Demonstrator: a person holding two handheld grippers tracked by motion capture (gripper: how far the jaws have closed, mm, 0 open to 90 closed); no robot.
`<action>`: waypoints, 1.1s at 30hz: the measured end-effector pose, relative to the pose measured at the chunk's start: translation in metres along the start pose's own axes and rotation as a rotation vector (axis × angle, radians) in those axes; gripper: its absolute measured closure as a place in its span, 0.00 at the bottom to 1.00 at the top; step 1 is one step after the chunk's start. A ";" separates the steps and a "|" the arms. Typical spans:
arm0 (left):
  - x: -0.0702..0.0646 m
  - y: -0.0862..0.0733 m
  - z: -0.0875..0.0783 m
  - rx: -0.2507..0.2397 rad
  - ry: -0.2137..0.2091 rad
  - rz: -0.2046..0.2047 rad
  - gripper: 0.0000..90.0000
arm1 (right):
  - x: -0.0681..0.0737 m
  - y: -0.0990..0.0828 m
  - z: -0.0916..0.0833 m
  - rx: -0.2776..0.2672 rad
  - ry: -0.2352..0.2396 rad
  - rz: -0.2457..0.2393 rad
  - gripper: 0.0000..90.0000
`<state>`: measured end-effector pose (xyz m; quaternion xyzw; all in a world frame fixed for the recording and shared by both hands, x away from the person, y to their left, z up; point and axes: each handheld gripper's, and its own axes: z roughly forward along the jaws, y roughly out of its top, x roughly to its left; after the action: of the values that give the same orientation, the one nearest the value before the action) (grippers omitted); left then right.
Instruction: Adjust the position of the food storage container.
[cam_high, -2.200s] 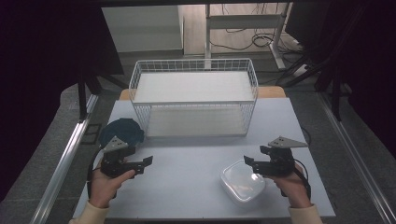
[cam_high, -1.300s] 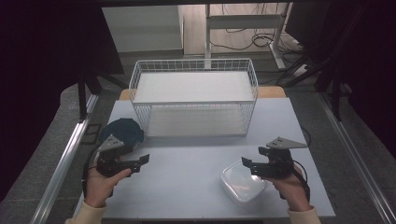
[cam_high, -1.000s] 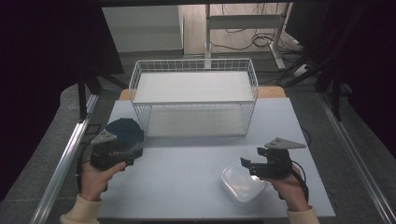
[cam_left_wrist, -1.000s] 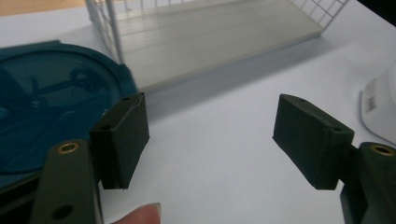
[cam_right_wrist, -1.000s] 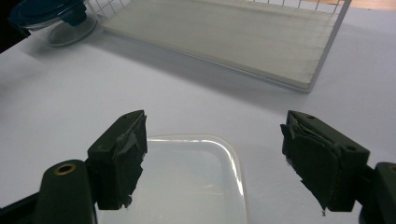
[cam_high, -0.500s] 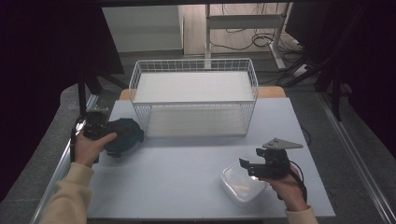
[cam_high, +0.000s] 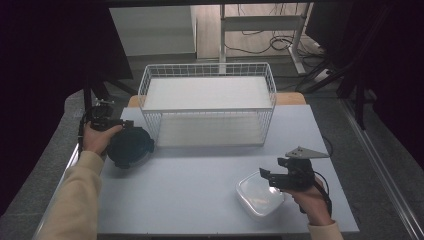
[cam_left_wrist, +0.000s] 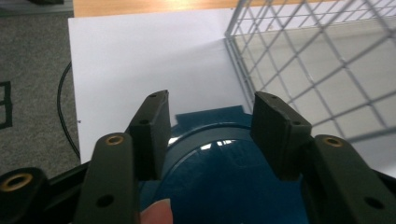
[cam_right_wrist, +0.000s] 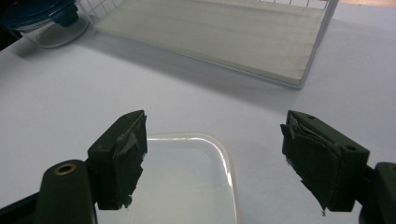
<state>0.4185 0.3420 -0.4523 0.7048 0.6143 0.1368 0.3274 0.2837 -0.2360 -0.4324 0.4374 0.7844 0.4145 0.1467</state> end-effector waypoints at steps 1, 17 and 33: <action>0.000 0.001 0.001 -0.002 0.001 -0.006 0.54 | -0.001 0.000 0.000 -0.001 -0.001 -0.002 0.24; 0.004 0.021 0.037 0.092 0.002 0.034 0.91 | -0.002 0.000 0.000 -0.001 -0.012 0.008 0.24; 0.006 0.018 0.053 0.162 -0.003 0.030 1.00 | -0.005 -0.001 0.001 0.007 -0.023 0.017 0.24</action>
<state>0.4652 0.3317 -0.4814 0.7382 0.6123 0.0905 0.2682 0.2862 -0.2397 -0.4347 0.4494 0.7803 0.4081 0.1504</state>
